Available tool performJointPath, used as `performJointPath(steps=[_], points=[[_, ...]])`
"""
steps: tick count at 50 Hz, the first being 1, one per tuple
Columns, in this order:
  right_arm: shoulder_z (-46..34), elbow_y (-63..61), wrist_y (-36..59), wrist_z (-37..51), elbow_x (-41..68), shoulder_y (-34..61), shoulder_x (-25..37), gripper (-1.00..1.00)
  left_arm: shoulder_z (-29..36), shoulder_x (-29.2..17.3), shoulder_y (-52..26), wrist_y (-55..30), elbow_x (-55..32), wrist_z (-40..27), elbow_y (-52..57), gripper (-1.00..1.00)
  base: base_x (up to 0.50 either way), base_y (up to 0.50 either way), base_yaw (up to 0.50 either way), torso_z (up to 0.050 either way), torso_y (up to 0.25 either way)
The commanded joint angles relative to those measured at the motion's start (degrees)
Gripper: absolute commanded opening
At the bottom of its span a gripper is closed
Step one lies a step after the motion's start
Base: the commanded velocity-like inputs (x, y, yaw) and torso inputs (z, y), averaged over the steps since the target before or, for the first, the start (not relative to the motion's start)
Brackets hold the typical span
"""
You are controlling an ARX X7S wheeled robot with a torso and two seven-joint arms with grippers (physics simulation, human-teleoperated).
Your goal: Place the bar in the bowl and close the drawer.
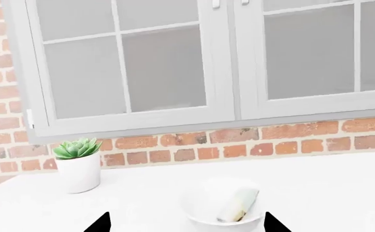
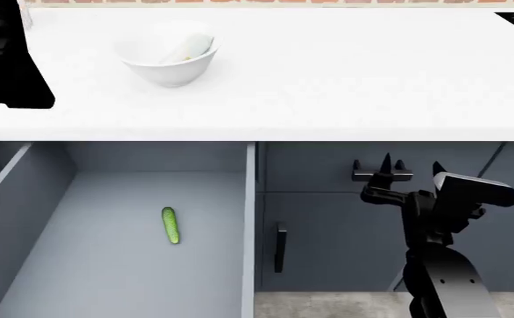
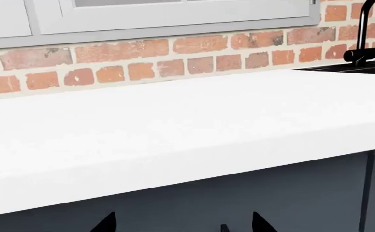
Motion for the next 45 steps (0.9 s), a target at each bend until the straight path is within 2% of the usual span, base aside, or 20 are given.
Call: performJointPath(steps=[1,7,11,22,45], points=[[-0.08,0.22,-0.57,-0.32,0.31,-0.30,-0.08,1.00,-4.05,-4.76,8.07,2.77,-3.50,-1.66,7.59,1.00,0.00,-0.25,0.00,0.000,0.000],[-0.37,-0.38,-0.36,0.05,0.05,-0.43,-0.02,1.00,-11.81,-5.31,16.55,2.69,-2.45,0.53,9.27,1.00,0.00,-0.24,0.00,0.000,0.000],[-0.34,-2.13,0.43,0.87,-0.01,-1.11,0.40,1.00,-13.57,-5.23,18.28,2.66,-1.86,1.47,9.29,1.00,0.00,-0.24,0.00,0.000,0.000],[-0.13,-3.64,1.17,1.44,0.44,-1.74,0.91,1.00,-13.22,-6.40,17.81,4.21,-2.49,1.61,9.83,1.00,0.00,-0.24,0.00,0.000,0.000],[-0.28,-3.68,0.56,1.22,0.88,-2.14,0.98,1.00,-8.32,-8.57,13.64,6.75,-2.94,1.15,10.38,1.00,0.00,-0.24,0.00,0.000,0.000]])
